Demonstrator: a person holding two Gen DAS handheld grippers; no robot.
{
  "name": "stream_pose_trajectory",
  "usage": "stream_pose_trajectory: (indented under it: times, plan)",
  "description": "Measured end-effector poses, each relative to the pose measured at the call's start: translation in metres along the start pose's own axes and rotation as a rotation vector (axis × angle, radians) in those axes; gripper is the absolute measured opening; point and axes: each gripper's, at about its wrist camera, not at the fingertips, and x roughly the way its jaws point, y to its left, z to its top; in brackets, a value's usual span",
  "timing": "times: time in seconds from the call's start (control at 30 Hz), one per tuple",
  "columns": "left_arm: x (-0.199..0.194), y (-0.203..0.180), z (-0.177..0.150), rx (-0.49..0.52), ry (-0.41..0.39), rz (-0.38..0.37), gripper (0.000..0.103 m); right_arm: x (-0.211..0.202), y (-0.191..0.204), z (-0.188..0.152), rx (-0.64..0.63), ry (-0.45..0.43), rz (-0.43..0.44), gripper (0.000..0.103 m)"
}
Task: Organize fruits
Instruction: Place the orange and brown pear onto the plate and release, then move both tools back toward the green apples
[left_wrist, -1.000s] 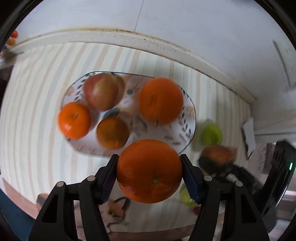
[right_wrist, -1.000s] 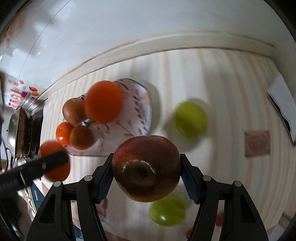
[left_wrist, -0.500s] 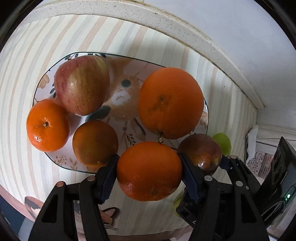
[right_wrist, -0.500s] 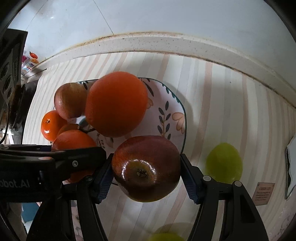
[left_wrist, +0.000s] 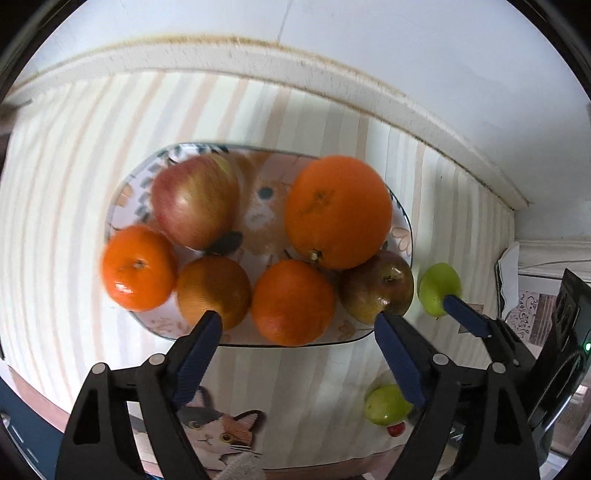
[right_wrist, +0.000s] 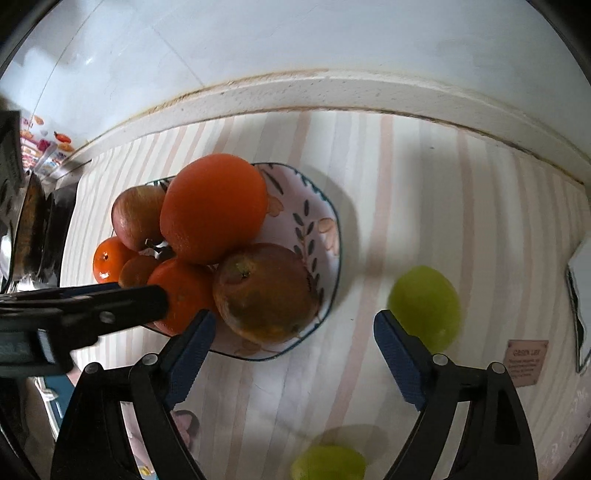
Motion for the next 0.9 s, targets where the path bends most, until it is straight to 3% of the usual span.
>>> stream_pose_trajectory:
  times: [0.33,0.9]
  plan:
    - [-0.056,0.012,-0.046,0.066,-0.24,0.224,0.084,-0.057,0.012,-0.011,0.016,-0.09,-0.068,0.092]
    - [-0.109,0.008,-0.118,0.077,-0.374,0.231,0.084,-0.127,0.048,-0.06,-0.031,-0.183,-0.079,0.092]
